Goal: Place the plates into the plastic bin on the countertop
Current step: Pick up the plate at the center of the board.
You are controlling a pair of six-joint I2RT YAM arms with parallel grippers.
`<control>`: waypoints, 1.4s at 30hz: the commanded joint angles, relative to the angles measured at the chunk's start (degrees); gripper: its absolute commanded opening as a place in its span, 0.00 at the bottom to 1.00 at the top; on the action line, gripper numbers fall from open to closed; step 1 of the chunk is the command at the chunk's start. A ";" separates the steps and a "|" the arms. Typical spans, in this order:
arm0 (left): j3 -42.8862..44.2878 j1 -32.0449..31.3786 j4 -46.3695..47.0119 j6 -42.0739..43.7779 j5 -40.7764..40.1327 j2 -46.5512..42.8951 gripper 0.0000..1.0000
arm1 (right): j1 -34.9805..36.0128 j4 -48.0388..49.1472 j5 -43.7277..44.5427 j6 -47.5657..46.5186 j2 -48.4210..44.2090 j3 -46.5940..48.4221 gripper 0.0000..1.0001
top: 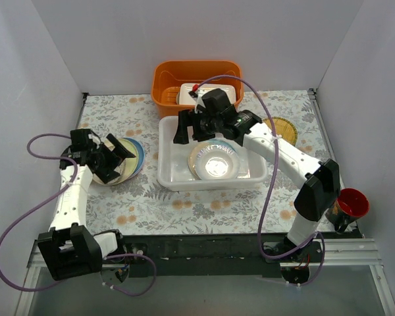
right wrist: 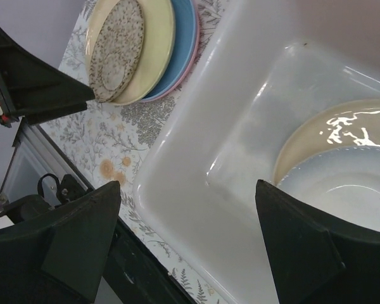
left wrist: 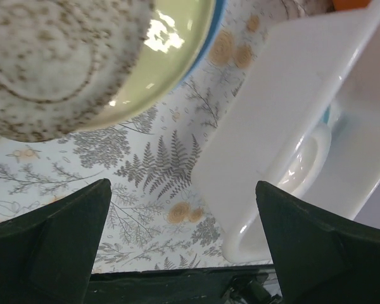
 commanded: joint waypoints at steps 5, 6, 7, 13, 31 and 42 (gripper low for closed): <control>0.06 14.27 -2.19 6.51 5.16 0.48 0.98 | 4.52 -0.10 0.48 2.21 5.08 6.98 0.93; 1.46 14.18 -2.72 6.61 3.57 0.67 0.98 | 4.79 0.16 0.31 2.39 5.08 6.97 0.93; 2.17 14.18 -2.81 6.69 0.51 0.93 0.98 | 4.88 0.17 0.22 2.48 5.34 6.97 0.93; 5.68 14.01 -2.89 10.29 -2.67 3.04 0.95 | 5.58 2.27 -0.66 4.14 3.77 2.85 0.92; 7.36 -9.19 -5.00 9.25 -30.87 8.40 0.68 | 4.62 1.66 0.83 5.20 -4.32 -2.86 0.93; 4.72 -14.03 -4.57 6.52 -37.75 12.88 0.56 | 2.33 3.24 -0.13 5.73 -7.40 -7.00 0.93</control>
